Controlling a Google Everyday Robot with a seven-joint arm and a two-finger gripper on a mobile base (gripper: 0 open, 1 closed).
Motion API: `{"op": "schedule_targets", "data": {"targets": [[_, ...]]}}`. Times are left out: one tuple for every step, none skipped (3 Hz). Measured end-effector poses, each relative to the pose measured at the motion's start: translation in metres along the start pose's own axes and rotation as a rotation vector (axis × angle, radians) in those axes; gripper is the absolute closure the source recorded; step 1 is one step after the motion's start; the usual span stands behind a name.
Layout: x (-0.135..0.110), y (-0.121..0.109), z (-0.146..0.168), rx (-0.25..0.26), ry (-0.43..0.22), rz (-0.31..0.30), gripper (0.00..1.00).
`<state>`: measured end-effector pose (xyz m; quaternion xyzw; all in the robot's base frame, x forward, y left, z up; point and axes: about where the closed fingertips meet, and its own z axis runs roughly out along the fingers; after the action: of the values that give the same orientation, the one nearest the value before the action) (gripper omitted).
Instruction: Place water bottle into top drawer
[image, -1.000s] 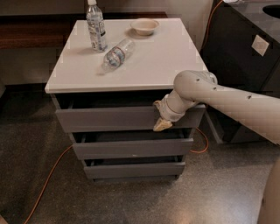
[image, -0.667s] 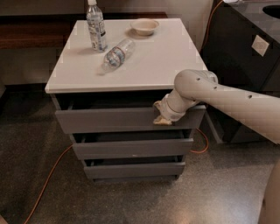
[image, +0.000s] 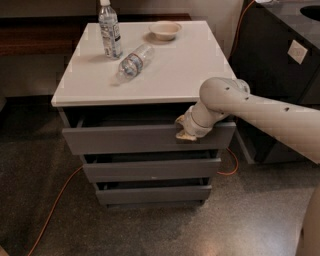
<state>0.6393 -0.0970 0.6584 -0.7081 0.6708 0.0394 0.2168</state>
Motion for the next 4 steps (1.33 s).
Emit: {"op": "schedule_targets", "data": {"targets": [[-0.001,0.0,-0.002,0.0,0.0,0.0,1.0],[-0.001,0.0,-0.002,0.0,0.0,0.0,1.0],[-0.002,0.008,-0.003,-0.007,-0.009,0.006,1.0],[-0.005,0.021,-0.006,-0.018,-0.025,0.018,1.0]]}}
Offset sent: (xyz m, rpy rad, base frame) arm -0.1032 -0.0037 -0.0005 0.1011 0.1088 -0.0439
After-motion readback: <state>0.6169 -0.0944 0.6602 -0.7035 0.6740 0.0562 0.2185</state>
